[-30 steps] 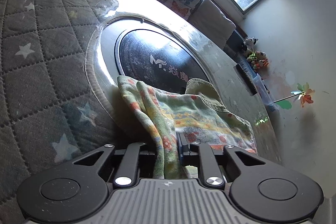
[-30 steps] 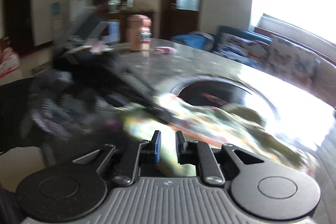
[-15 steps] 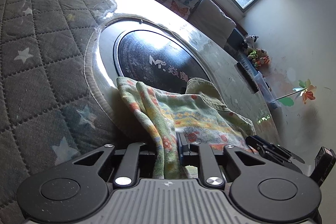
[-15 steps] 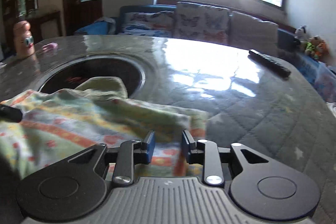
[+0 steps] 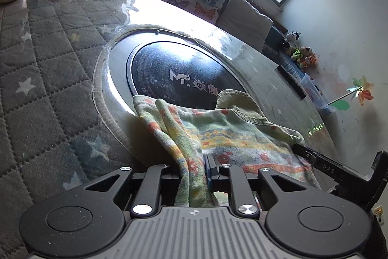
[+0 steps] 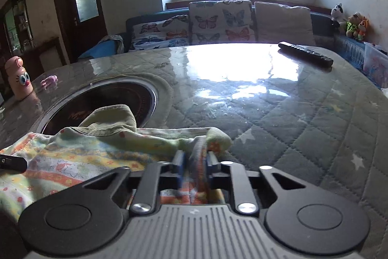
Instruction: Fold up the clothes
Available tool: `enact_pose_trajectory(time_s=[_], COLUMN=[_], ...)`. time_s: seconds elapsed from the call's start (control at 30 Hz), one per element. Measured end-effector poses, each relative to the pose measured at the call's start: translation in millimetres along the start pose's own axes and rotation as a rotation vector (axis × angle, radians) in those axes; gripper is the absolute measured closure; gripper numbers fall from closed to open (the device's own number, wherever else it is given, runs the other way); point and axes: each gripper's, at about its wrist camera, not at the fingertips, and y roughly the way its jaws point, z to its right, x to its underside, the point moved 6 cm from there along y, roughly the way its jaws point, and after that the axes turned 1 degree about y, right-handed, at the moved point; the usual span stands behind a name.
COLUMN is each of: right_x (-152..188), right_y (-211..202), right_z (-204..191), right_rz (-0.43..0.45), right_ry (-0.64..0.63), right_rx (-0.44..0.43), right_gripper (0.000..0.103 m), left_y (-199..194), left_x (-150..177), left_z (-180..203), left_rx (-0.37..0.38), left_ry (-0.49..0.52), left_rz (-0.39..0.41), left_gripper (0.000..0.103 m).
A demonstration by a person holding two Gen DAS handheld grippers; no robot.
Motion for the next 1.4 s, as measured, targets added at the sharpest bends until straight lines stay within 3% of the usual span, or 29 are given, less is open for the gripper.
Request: enact_pose_trajectory(time_s=[0.27,0.63,0.87,1.07,1.2,1.33,1.4], right_x=[-11.9,-40.0,-35.2,-10.4,-2.5,-7.3,-11.0], right_y=[-43.5,-97.0,-98.0,-79.4,-71.6,-59.5,-48.2], right_z=[19.4,114.9,166.5,206.4,205.1,188.7,180.2], right_rz=[0.13,0.254,0.233,0.145,0.116,0.109,0.097], right_ry=[0.053,0.091,0.133,0.198,0.215,0.205,0.209], right_rx=[0.009,0.24,0.337,0.417,0.377,0.295,0.241], right_gripper=[0.096,0.096,0.096,0.092,0.091,0.068,0.067], left_y=[-7.6,50.5,99.0,139.3,144.9,144.8,147.2], left_x=[-24.8,-45.8,-41.7,-22.7,-23.6,-27.8,-27.5], left_z=[52.7,177.1,228.8,224.0,215.2,217.1,223.2], left_rx=[0.041,0.165,0.198,0.093,0.025,0.004,0.019], left_ry=[0.16,0.355,0.435,0.49,0.495,0.504,0.517], left_rz=[0.051,0.039,-0.009,-0.094,-0.073,-0.042,-0.044], left_gripper=[0.092,0.093,0.092,0.083,0.064,0.056,0.054])
